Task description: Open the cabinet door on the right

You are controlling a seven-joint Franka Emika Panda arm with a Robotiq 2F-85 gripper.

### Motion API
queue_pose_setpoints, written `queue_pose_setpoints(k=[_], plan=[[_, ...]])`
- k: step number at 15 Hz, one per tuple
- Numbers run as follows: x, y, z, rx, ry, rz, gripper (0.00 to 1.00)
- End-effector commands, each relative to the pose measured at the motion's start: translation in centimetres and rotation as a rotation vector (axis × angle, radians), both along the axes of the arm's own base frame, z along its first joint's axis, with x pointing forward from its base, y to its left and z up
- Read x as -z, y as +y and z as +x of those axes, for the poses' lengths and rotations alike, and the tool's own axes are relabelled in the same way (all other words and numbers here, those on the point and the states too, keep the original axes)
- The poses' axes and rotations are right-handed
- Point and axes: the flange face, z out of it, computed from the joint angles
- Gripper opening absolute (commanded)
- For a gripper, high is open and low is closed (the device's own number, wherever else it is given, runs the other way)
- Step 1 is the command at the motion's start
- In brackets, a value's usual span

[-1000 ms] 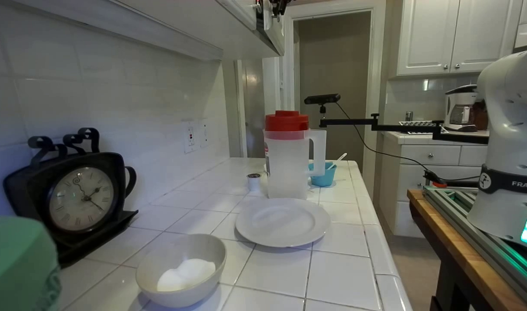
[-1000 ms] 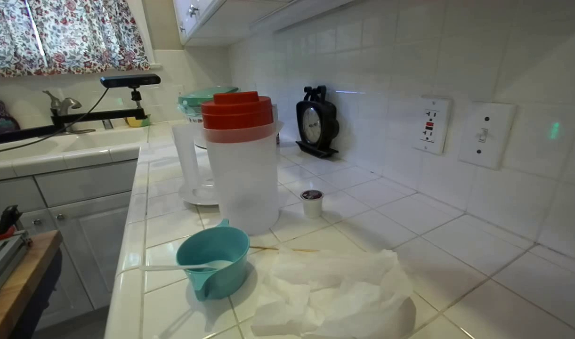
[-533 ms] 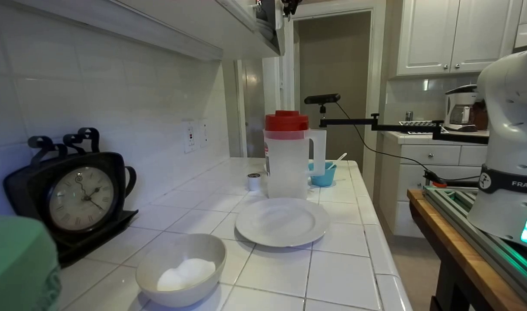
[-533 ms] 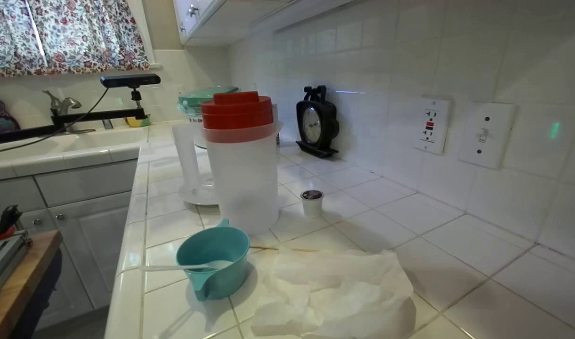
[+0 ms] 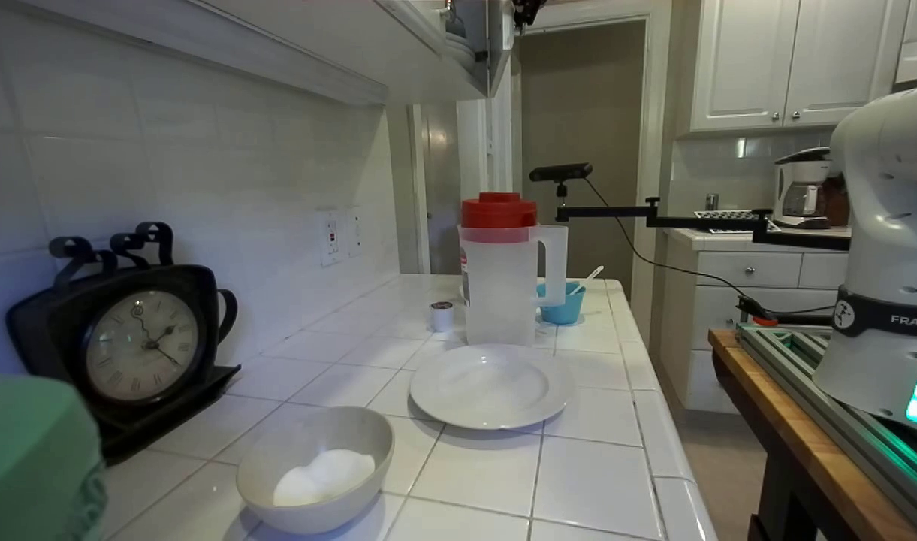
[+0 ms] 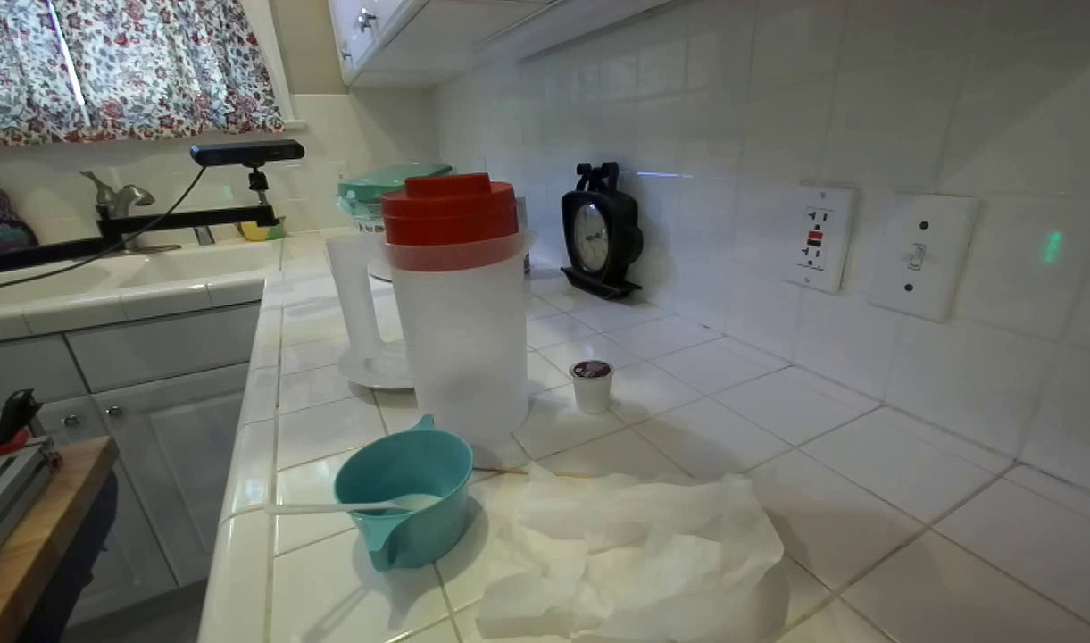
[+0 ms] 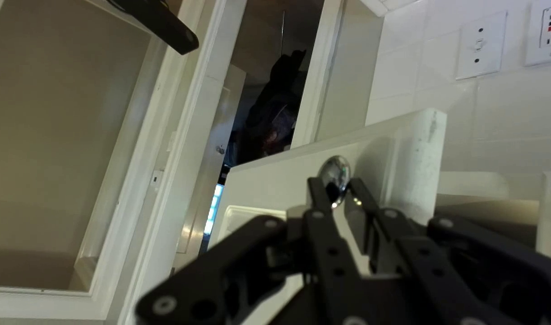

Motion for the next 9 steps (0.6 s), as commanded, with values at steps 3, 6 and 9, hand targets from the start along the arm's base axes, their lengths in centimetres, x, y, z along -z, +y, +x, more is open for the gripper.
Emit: queue_pose_setpoints(k=[3, 6, 9], plan=[[0.2, -2.0, -3.2, -0.017, 0.036, -0.022, 0.04], [0.3, -2.7, -4.6, -0.036, 0.036, -0.014, 0.04], [0.4, -3.5, -6.0, -0.090, 0.037, 0.007, 0.04]])
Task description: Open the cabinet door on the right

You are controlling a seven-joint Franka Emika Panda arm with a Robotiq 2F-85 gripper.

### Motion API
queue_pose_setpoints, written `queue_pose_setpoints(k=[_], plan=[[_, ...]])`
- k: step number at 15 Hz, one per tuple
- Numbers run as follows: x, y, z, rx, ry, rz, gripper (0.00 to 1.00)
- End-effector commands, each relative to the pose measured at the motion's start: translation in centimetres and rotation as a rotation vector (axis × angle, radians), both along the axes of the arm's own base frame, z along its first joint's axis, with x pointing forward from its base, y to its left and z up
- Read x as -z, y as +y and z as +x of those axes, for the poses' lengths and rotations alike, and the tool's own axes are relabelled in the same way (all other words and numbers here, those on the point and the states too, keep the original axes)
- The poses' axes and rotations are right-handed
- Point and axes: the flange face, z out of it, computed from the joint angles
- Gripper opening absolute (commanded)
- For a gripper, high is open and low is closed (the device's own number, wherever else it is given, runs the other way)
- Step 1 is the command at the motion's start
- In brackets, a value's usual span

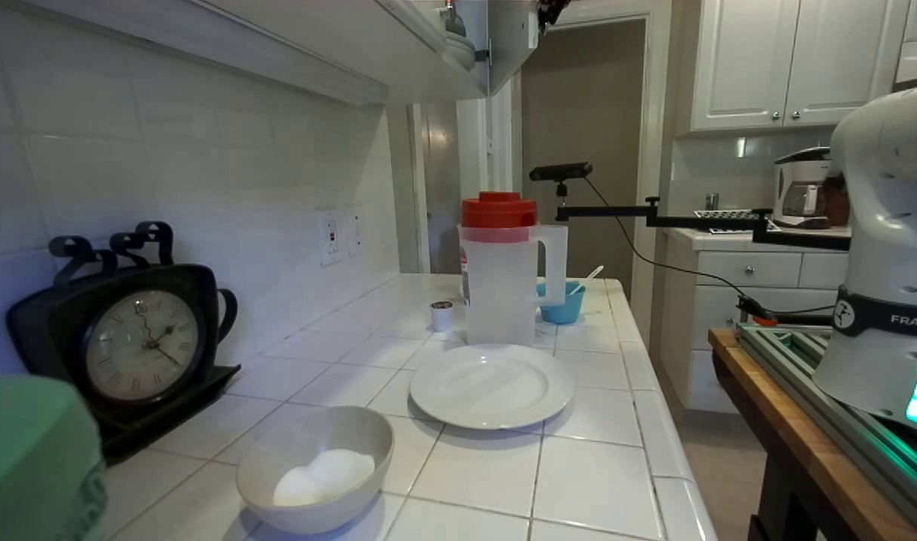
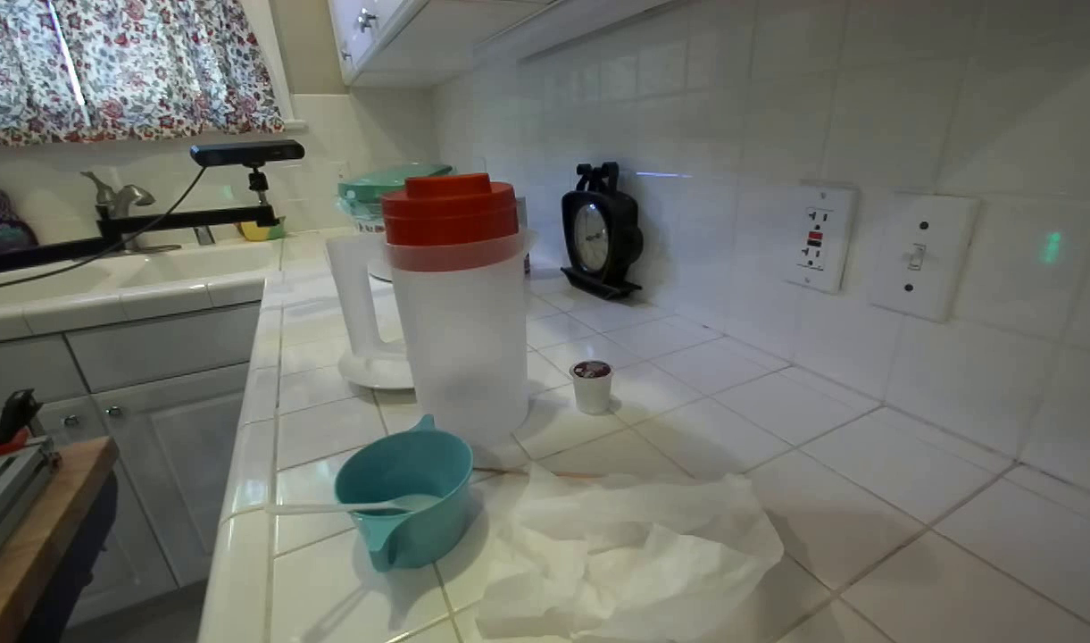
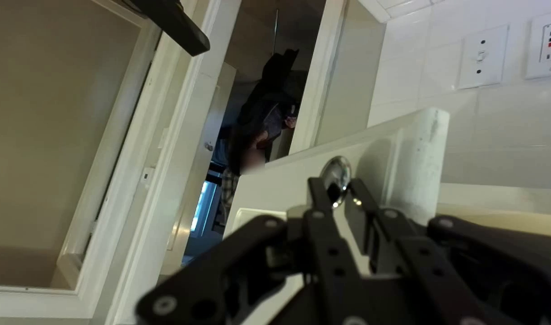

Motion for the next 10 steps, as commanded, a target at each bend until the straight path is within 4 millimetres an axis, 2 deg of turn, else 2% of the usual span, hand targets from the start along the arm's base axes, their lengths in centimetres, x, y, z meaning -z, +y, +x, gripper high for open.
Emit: queue_pose_setpoints(k=[1, 10], plan=[[0.4, -2.1, -2.3, -0.050, 0.028, 0.012, 0.04], [-0.3, -5.2, -6.1, -0.151, 0.047, 0.038, 0.04]])
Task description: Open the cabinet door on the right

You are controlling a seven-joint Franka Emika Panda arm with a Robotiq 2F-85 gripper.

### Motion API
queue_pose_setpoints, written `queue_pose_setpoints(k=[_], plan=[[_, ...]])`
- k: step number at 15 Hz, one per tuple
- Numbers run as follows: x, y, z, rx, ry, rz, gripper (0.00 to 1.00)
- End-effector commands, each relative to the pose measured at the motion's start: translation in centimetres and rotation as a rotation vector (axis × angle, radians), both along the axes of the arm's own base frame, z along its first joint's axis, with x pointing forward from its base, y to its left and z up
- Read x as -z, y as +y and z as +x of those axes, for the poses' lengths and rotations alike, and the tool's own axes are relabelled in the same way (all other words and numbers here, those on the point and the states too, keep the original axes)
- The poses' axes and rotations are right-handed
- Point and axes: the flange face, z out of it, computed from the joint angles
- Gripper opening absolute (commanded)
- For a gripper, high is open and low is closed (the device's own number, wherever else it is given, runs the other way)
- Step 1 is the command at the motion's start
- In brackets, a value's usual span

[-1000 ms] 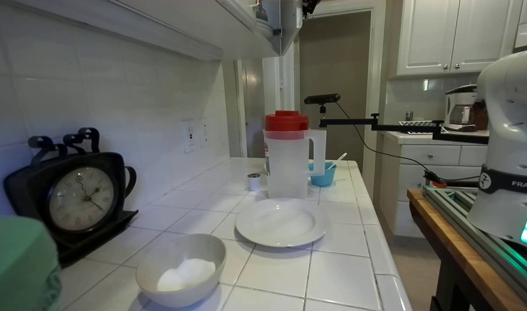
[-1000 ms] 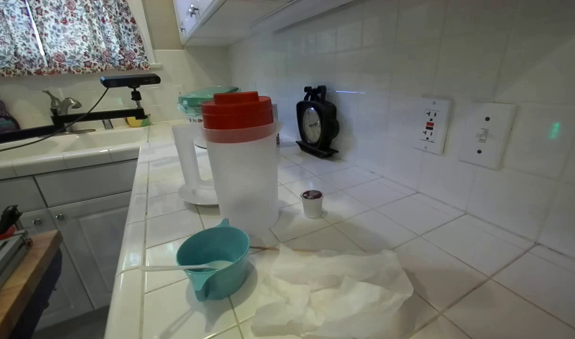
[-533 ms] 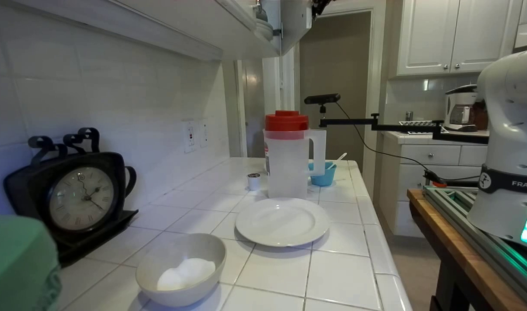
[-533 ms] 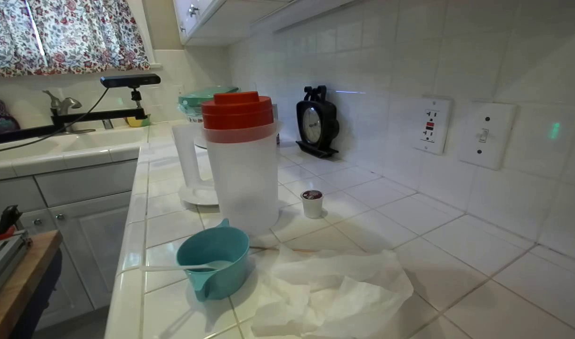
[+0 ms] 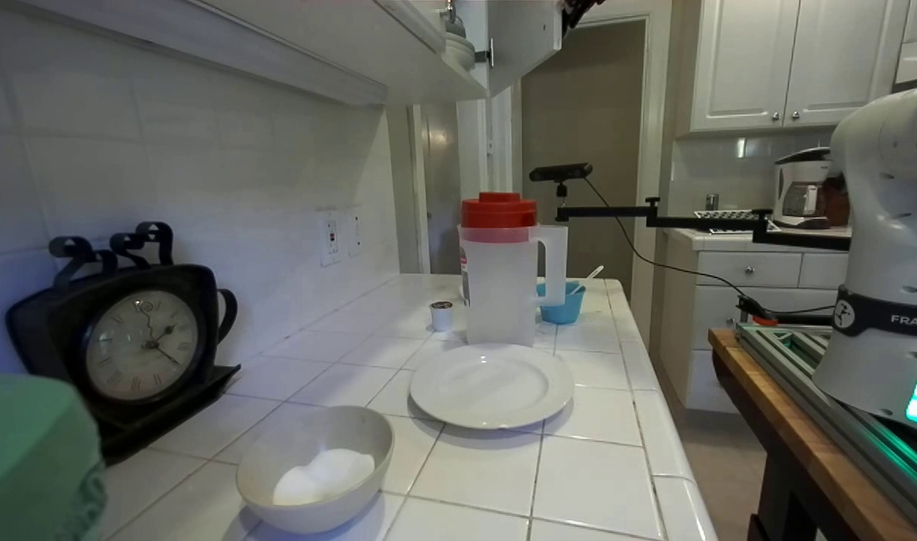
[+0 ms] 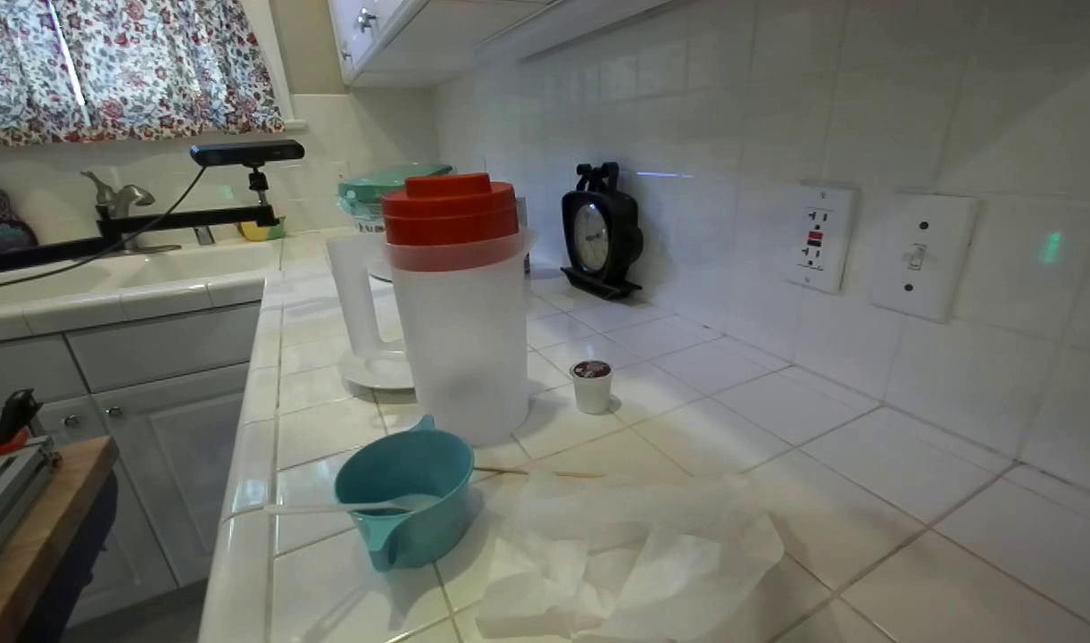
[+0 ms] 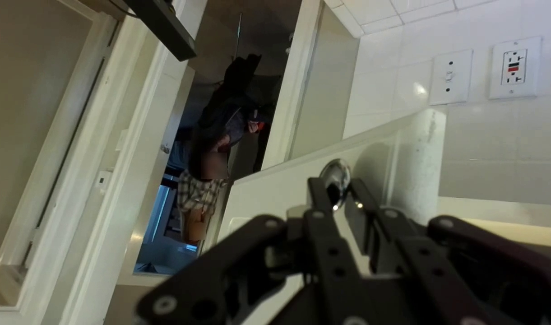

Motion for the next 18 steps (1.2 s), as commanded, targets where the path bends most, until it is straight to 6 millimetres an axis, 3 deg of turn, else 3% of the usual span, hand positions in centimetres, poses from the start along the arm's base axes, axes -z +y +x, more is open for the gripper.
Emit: queue_pose_setpoints(k=[1, 18], plan=[[0.0, -2.4, -1.7, -0.029, 0.030, 0.007, 0.04], [-1.4, -9.1, -7.4, -0.152, 0.033, 0.066, 0.04]])
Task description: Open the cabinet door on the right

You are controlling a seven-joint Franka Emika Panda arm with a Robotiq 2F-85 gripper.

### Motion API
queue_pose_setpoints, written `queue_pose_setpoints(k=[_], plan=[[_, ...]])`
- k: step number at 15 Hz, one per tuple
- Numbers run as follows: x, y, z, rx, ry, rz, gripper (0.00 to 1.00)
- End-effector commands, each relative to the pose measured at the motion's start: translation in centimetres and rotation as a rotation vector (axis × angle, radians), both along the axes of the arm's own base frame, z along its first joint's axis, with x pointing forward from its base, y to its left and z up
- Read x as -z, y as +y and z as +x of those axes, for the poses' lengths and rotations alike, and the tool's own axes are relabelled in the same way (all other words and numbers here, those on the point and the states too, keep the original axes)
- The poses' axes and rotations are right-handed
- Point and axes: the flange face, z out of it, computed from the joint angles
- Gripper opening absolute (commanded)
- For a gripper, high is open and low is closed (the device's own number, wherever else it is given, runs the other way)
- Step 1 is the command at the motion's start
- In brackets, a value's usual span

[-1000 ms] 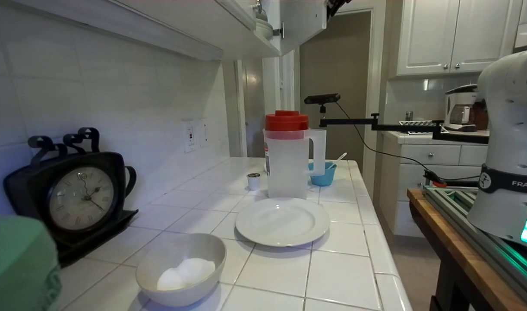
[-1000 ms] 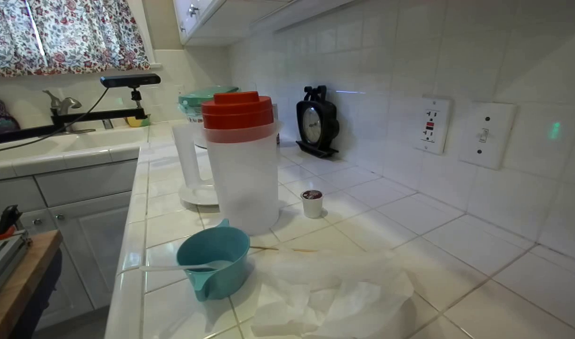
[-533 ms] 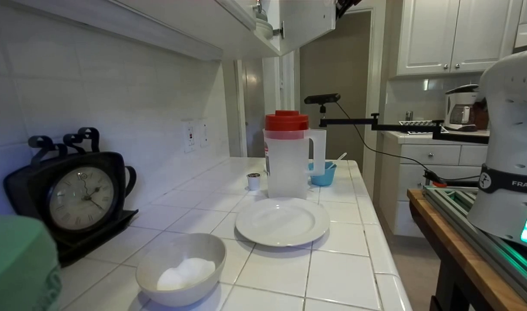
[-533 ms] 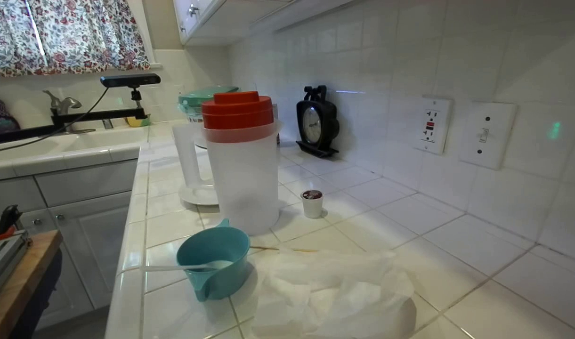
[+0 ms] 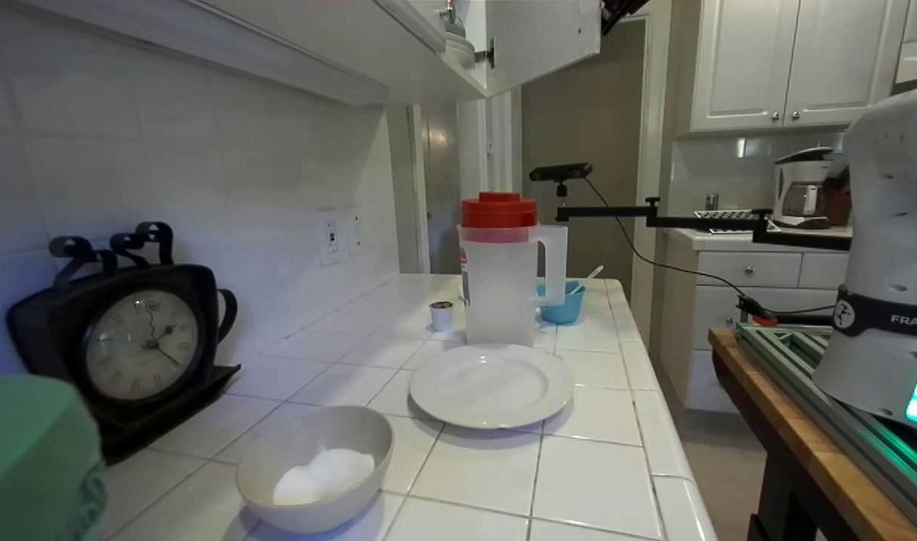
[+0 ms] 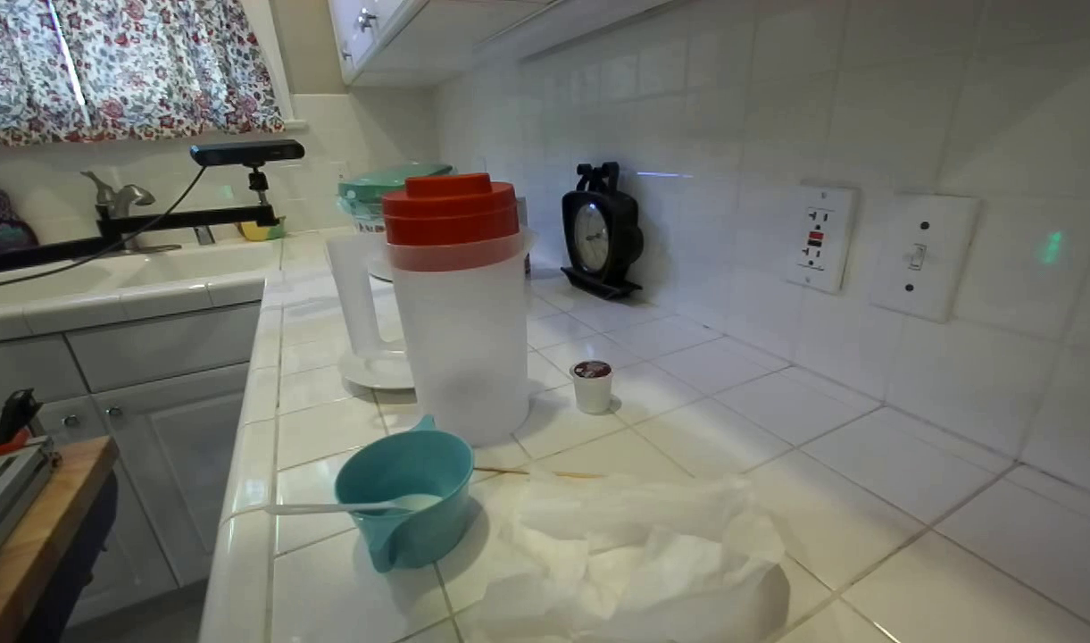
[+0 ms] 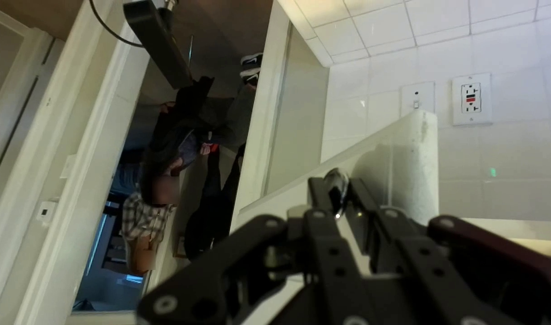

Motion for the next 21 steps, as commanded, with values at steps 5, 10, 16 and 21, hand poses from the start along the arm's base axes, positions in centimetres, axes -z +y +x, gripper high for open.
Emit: queue_pose_setpoints(k=[5, 10, 16, 21], plan=[[-1.0, -3.9, -0.8, -0.080, 0.029, -0.056, 0.04], [-1.5, -5.1, -2.1, -0.116, 0.057, -0.073, 0.04], [-1.2, -6.9, -4.3, -0.107, 0.056, -0.057, 0.04], [-1.2, -8.5, -5.7, -0.087, 0.046, -0.038, 0.04]])
